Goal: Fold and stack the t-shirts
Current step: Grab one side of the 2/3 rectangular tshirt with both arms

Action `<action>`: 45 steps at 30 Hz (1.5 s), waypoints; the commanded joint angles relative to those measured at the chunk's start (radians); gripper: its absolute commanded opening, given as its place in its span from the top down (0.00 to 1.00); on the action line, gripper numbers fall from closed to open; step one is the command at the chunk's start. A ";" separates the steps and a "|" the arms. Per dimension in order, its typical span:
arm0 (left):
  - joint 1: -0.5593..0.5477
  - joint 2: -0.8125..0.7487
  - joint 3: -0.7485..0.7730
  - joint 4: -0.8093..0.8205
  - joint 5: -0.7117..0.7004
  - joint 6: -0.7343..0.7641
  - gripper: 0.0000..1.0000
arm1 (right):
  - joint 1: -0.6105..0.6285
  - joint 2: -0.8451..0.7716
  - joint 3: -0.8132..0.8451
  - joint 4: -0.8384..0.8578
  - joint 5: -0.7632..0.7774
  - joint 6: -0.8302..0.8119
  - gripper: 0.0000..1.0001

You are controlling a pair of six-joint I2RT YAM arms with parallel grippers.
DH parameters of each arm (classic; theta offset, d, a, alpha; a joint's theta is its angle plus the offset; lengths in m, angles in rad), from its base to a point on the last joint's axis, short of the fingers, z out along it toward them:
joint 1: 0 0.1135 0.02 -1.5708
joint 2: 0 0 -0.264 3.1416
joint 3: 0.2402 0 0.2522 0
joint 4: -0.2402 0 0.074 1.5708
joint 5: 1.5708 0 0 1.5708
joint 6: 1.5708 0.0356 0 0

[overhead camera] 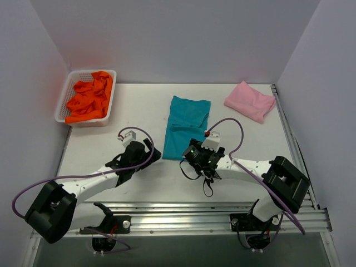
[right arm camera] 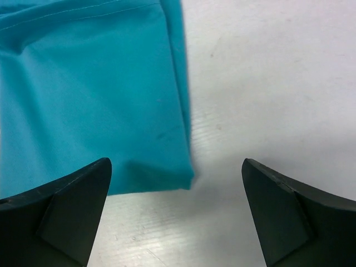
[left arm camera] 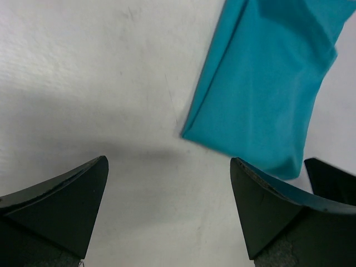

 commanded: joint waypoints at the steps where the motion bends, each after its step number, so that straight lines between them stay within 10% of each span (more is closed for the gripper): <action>1: -0.091 -0.023 -0.062 0.112 -0.025 -0.066 0.00 | 0.030 -0.068 -0.015 -0.153 0.118 0.074 0.00; 16: -0.179 0.252 -0.064 0.357 -0.117 -0.110 0.00 | 0.051 -0.061 -0.108 -0.038 0.092 0.114 0.07; 32: -0.142 0.439 -0.008 0.465 -0.050 -0.141 0.37 | 0.036 0.090 -0.102 0.120 0.051 0.083 0.33; 45: -0.128 0.453 -0.008 0.475 -0.051 -0.137 0.42 | 0.009 0.047 -0.095 0.091 0.109 0.074 0.37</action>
